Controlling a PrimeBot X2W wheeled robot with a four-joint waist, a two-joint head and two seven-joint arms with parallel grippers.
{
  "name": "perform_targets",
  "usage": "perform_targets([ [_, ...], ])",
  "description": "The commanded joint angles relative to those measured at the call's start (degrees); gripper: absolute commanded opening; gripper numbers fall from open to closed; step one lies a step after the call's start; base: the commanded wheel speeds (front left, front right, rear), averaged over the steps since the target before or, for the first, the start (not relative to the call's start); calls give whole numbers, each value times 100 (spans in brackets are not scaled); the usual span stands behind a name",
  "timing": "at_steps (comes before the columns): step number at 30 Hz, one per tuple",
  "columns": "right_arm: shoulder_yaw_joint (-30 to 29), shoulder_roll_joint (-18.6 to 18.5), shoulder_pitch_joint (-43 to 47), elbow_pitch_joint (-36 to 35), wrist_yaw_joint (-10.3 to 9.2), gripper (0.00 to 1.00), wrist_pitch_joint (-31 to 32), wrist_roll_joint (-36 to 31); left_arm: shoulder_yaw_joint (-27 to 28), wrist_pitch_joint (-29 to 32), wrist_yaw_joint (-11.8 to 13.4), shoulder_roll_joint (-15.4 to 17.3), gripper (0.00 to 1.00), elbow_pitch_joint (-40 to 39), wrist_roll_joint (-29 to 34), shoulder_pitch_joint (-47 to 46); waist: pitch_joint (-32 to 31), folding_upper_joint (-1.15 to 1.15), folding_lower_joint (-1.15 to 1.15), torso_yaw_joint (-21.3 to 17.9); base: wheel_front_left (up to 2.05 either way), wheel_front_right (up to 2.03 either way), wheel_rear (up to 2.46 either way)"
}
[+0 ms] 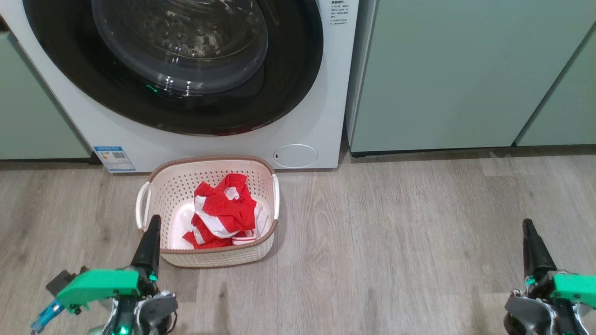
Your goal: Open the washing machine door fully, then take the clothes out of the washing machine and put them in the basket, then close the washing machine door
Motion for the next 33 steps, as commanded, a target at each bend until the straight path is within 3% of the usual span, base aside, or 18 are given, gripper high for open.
perform_targets([
  [1,108,-10,-257,-231,-1,0,36,34,184,36,3,28,0,-199,-28,-314,0,0,0,0,0,0,0],
  [33,109,-10,-257,-231,-1,0,35,35,184,35,3,28,0,-199,-29,-314,0,0,0,0,0,0,0],
])
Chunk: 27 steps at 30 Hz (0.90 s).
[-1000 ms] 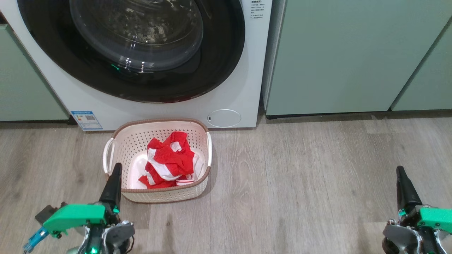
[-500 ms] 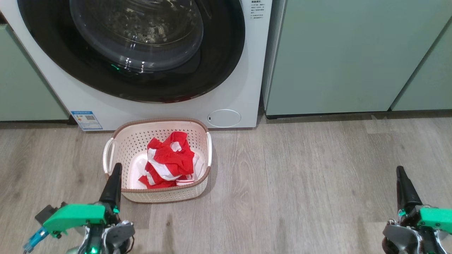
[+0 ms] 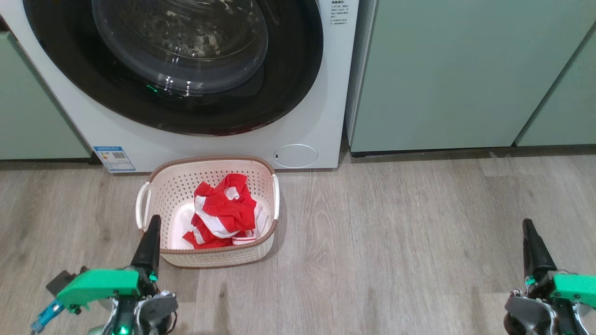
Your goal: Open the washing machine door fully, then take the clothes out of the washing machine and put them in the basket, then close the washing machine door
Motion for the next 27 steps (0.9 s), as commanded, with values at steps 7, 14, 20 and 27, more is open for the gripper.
perform_targets([
  [7,110,-11,-257,-231,0,0,35,35,184,35,3,29,0,-199,-28,-314,0,0,0,0,0,0,0],
  [14,110,-11,-257,-231,0,0,35,35,183,35,3,29,0,-199,-28,-314,0,0,0,0,0,0,0],
  [20,110,-11,-257,-231,0,0,35,35,183,35,3,29,0,-199,-28,-314,0,0,0,0,0,0,0],
  [27,110,-11,-257,-231,0,0,35,35,183,35,3,29,0,-199,-28,-314,0,0,0,0,0,0,0],
])
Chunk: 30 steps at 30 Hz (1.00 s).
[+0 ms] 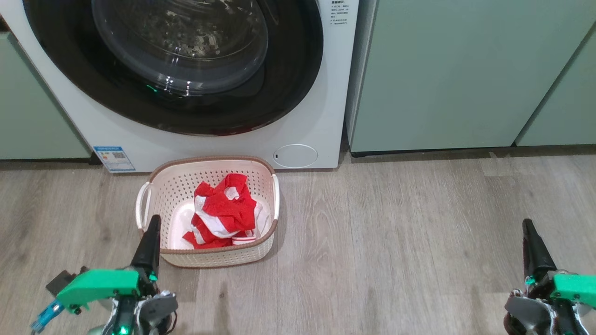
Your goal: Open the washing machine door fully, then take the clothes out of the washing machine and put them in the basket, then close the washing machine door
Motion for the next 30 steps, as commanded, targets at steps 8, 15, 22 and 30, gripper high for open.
perform_targets([
  [8,110,-12,-257,-231,0,0,35,35,183,36,3,29,0,-198,-23,-314,0,0,0,0,0,0,0],
  [15,110,-12,-257,-231,0,0,35,35,183,36,3,29,0,-198,-23,-314,0,0,0,0,0,0,0],
  [22,110,-12,-257,-231,0,0,35,35,183,36,3,29,0,-198,-23,-314,0,0,0,0,0,0,0],
  [30,110,-12,-257,-231,0,0,35,35,183,36,3,29,0,-198,-23,-314,0,0,0,0,0,0,0],
])
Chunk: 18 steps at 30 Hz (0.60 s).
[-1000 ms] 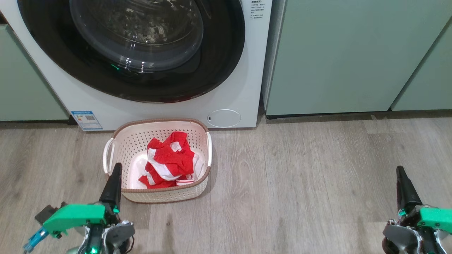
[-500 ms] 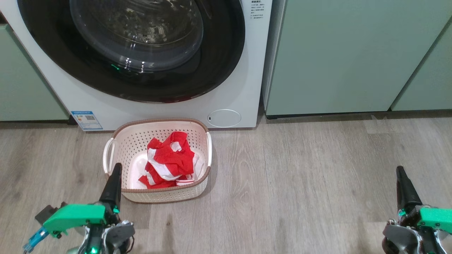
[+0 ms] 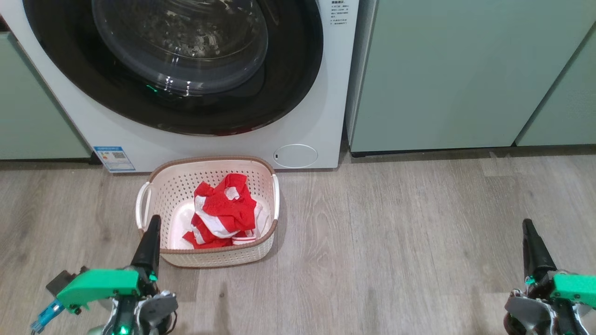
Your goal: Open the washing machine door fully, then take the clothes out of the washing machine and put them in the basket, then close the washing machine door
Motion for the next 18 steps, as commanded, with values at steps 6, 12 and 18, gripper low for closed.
perform_targets([
  [6,111,-12,-257,-231,0,0,35,35,183,36,3,29,0,-198,-23,-314,0,0,0,0,0,0,0],
  [12,111,-12,-257,-231,0,0,35,35,183,36,3,29,0,-198,-23,-314,0,0,0,0,0,0,0],
  [18,111,-12,-257,-231,0,0,35,35,183,36,3,29,0,-198,-23,-313,0,0,0,0,0,0,0],
])
